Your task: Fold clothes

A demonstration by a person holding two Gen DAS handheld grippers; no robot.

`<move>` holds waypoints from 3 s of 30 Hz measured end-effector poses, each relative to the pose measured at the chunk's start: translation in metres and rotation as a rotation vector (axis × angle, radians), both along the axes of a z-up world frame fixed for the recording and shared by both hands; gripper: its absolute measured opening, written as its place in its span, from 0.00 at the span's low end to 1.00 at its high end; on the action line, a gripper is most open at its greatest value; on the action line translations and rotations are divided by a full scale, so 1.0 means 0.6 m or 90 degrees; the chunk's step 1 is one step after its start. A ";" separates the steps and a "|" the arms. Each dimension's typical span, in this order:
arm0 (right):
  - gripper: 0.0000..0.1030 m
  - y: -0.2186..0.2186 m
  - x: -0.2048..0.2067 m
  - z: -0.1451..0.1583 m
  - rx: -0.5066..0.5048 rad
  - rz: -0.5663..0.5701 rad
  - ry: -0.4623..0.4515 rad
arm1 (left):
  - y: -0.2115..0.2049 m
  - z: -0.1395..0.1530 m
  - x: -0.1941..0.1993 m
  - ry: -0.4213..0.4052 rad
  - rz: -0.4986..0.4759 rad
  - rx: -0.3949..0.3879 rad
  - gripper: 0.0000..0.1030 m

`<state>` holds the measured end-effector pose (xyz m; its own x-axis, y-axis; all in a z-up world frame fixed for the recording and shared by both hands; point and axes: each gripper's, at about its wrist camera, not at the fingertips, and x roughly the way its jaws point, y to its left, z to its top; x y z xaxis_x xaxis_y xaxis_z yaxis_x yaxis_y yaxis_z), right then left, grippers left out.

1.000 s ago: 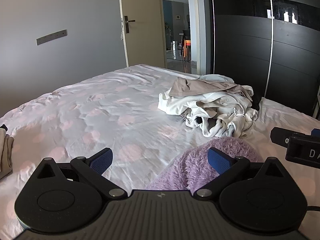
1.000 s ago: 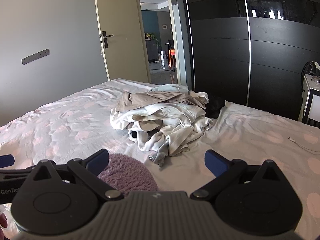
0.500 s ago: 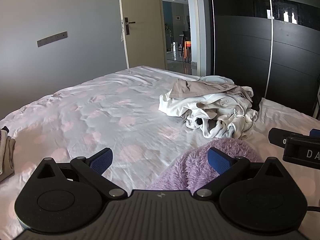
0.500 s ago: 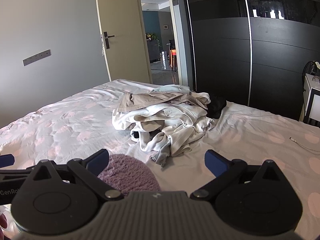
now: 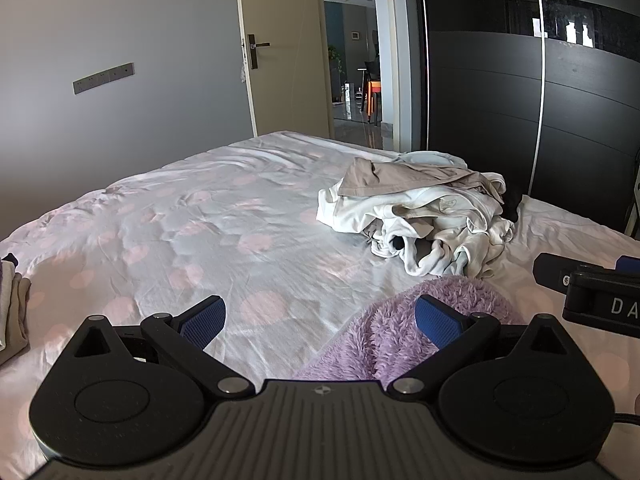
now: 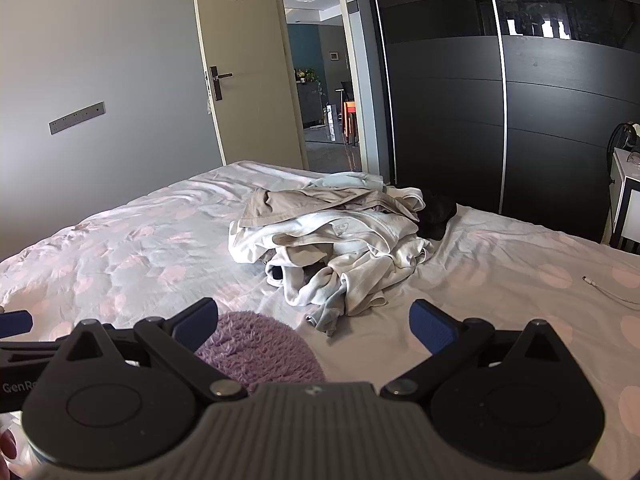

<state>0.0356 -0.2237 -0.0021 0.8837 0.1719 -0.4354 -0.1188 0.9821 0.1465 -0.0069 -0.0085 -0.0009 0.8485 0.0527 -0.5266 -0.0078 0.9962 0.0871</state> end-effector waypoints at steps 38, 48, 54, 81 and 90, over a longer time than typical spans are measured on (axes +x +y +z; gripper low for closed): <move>0.99 0.084 0.193 -0.017 0.002 0.140 -0.019 | 0.088 -0.029 0.140 0.033 0.066 0.015 0.98; 0.99 0.097 0.275 -0.048 -0.032 0.108 0.029 | 0.109 -0.057 0.194 0.070 0.084 0.011 0.97; 0.99 0.100 0.320 -0.049 -0.037 0.098 0.031 | 0.127 -0.074 0.229 0.097 0.095 0.002 0.97; 0.15 0.104 0.639 -0.094 -0.134 0.113 0.071 | 0.159 -0.145 0.352 0.210 0.104 -0.017 0.94; 0.04 0.069 0.609 0.015 -0.113 0.052 -0.039 | 0.176 -0.101 0.318 0.181 0.124 -0.015 0.94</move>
<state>0.4010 -0.1821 0.0068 0.8956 0.1689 -0.4116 -0.2018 0.9787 -0.0373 0.1839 0.0974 -0.0612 0.6427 0.1843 -0.7437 -0.1760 0.9802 0.0908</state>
